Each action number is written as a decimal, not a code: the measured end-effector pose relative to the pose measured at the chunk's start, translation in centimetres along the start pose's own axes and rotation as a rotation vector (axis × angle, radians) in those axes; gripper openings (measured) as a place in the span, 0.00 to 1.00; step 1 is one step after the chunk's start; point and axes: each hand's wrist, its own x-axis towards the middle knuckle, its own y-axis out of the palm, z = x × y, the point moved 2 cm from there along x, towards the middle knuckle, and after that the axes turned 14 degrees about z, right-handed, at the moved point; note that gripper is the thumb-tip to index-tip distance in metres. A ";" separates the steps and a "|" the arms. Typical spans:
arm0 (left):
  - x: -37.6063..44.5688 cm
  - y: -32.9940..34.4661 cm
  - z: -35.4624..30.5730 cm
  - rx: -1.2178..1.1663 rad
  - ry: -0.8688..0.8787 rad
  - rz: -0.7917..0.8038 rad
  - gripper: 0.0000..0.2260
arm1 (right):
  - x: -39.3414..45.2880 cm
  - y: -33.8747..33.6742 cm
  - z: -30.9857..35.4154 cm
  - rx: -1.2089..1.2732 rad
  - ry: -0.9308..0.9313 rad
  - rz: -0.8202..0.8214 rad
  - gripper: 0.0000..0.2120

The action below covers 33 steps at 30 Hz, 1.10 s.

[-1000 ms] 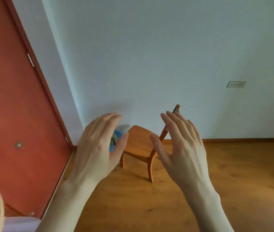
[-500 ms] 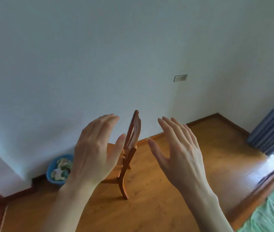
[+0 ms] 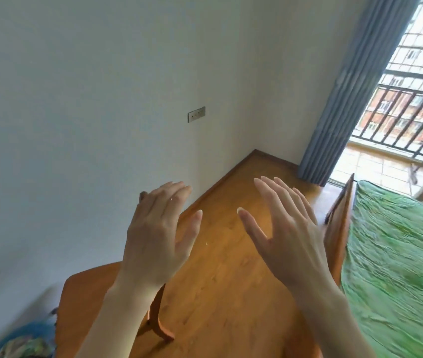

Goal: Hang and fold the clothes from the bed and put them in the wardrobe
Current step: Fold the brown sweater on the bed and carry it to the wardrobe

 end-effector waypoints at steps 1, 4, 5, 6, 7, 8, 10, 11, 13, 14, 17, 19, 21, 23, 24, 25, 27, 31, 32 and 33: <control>1.0 0.8 0.0 -0.014 0.013 0.025 0.23 | 0.3 0.2 -0.8 -0.014 0.022 0.004 0.31; 5.2 4.0 -0.3 -0.053 0.076 0.101 0.24 | 1.5 1.0 -4.5 -0.059 0.109 0.007 0.30; 6.9 5.4 -0.4 -0.064 0.103 0.123 0.24 | 2.1 1.3 -6.1 -0.068 0.143 0.009 0.30; 8.5 6.7 -0.6 -0.076 0.128 0.140 0.24 | 2.7 1.6 -7.6 -0.074 0.175 0.010 0.30; 10.2 8.1 -0.9 -0.087 0.148 0.153 0.24 | 3.3 1.9 -9.2 -0.081 0.200 0.007 0.30; 12.0 9.6 -1.3 -0.096 0.164 0.161 0.24 | 4.1 2.2 -10.9 -0.089 0.222 0.000 0.29; 15.8 12.6 -2.5 -0.112 0.192 0.185 0.24 | 5.8 2.8 -14.3 -0.098 0.270 -0.016 0.29; 17.8 14.1 -3.1 -0.119 0.207 0.201 0.24 | 6.8 3.0 -16.1 -0.099 0.295 -0.026 0.29; 21.9 16.9 -4.6 -0.128 0.240 0.229 0.25 | 8.8 3.1 -19.6 -0.105 0.335 -0.040 0.29; 23.9 18.1 -5.3 -0.134 0.251 0.240 0.25 | 10.0 3.1 -21.4 -0.109 0.352 -0.041 0.29; 29.6 21.6 -6.9 -0.172 0.279 0.251 0.25 | 14.0 2.8 -26.4 -0.124 0.380 -0.069 0.29; 33.0 23.6 -7.5 -0.186 0.284 0.253 0.25 | 16.8 2.8 -29.2 -0.140 0.390 -0.083 0.30; 36.1 25.6 -7.7 -0.196 0.282 0.265 0.25 | 19.6 3.1 -31.6 -0.145 0.391 -0.071 0.30; 38.8 27.3 -7.8 -0.206 0.283 0.276 0.26 | 21.9 3.5 -33.5 -0.140 0.400 -0.064 0.30; 40.2 28.2 -7.8 -0.212 0.287 0.273 0.26 | 23.1 3.8 -34.5 -0.138 0.404 -0.072 0.30; 41.6 29.1 -7.7 -0.218 0.292 0.269 0.26 | 24.2 4.1 -35.4 -0.138 0.406 -0.079 0.30; 44.8 31.1 -7.4 -0.238 0.287 0.272 0.26 | 26.6 4.9 -37.3 -0.144 0.413 -0.081 0.30; 51.3 35.9 -6.9 -0.269 0.311 0.279 0.27 | 31.7 7.3 -41.2 -0.157 0.461 -0.080 0.30; 53.1 37.2 -6.9 -0.277 0.332 0.274 0.26 | 33.2 7.9 -42.3 -0.163 0.471 -0.084 0.30; 55.0 38.6 -6.8 -0.284 0.353 0.270 0.26 | 34.8 8.5 -43.5 -0.173 0.481 -0.090 0.30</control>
